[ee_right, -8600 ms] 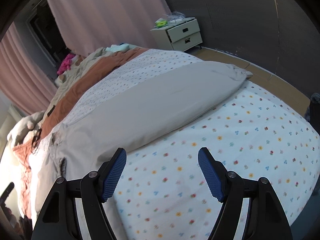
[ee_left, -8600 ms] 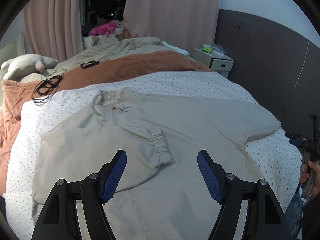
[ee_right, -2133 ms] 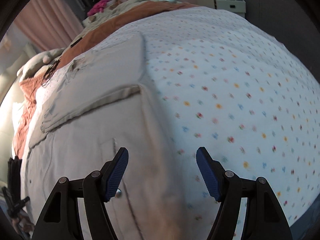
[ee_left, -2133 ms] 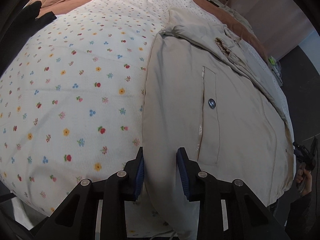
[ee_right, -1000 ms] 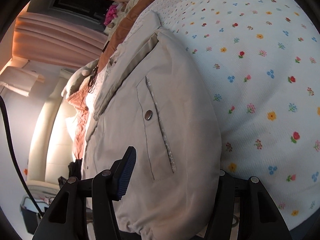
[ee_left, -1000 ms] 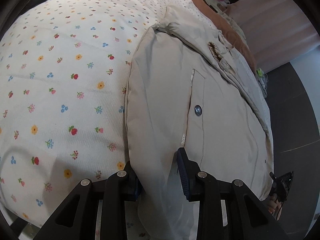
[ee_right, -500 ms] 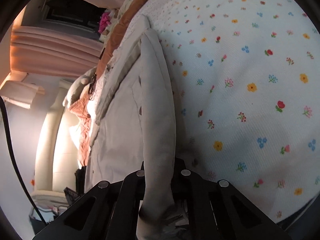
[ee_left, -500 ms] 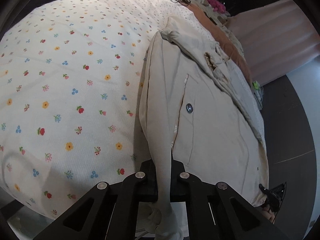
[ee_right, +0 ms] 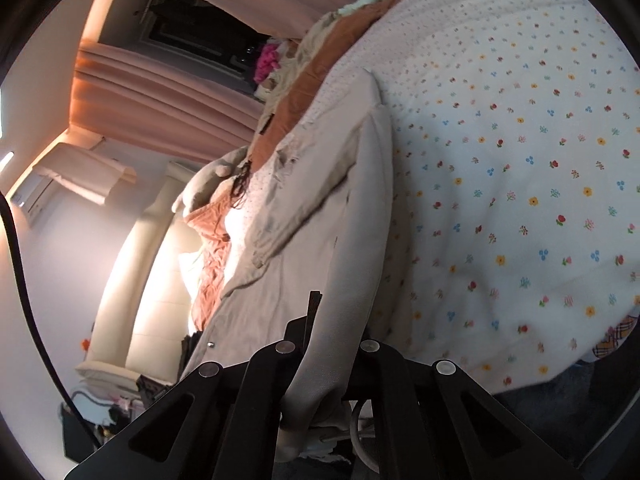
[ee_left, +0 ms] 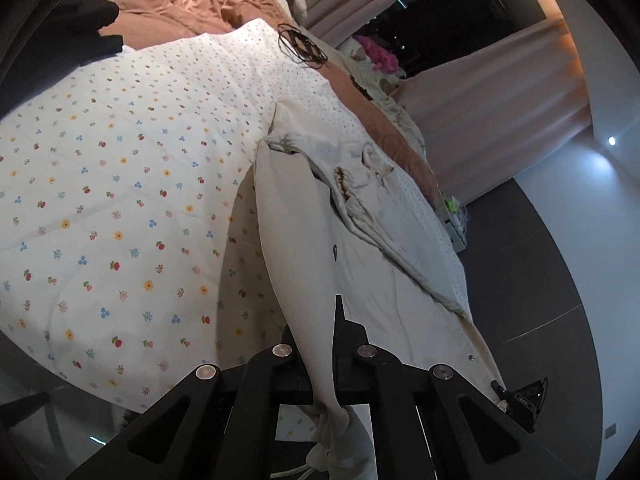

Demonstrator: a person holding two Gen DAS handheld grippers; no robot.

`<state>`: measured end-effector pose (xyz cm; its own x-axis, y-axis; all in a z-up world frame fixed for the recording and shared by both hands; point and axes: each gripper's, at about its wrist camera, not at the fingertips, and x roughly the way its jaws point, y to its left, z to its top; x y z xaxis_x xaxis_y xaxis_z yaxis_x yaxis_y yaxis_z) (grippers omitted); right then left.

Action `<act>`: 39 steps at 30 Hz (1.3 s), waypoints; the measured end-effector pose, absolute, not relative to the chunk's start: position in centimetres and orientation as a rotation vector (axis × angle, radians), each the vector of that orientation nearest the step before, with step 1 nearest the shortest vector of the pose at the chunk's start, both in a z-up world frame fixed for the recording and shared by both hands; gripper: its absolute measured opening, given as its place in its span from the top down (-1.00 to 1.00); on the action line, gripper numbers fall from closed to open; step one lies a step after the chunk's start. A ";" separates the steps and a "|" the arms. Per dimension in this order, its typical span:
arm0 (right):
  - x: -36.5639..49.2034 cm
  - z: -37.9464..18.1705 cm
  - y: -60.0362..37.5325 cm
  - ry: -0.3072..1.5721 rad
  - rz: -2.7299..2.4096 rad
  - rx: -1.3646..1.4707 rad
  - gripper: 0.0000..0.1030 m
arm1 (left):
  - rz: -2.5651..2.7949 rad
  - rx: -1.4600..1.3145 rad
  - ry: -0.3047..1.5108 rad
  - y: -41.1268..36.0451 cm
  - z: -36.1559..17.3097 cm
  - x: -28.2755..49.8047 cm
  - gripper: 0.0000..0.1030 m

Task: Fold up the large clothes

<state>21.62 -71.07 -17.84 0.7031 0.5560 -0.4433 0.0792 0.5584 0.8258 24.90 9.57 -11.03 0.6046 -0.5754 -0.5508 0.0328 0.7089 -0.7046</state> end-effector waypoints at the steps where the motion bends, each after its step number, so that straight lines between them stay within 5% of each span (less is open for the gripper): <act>1: 21.1 -17.4 -71.0 0.752 0.320 0.951 0.91 | -0.393 -0.710 0.846 9.7 -10.5 24.3 0.94; 14: 12.5 -11.9 -70.6 0.622 0.409 0.890 0.91 | -0.425 -0.677 0.718 11.3 -5.7 14.8 0.94; 26: 6.0 -10.1 -69.6 0.566 0.469 0.840 0.91 | -0.344 -0.511 0.717 12.7 -7.3 6.2 0.94; 39: 6.4 -10.5 -69.7 0.590 0.465 0.813 0.91 | -0.317 -0.433 0.736 12.1 -8.0 6.7 0.93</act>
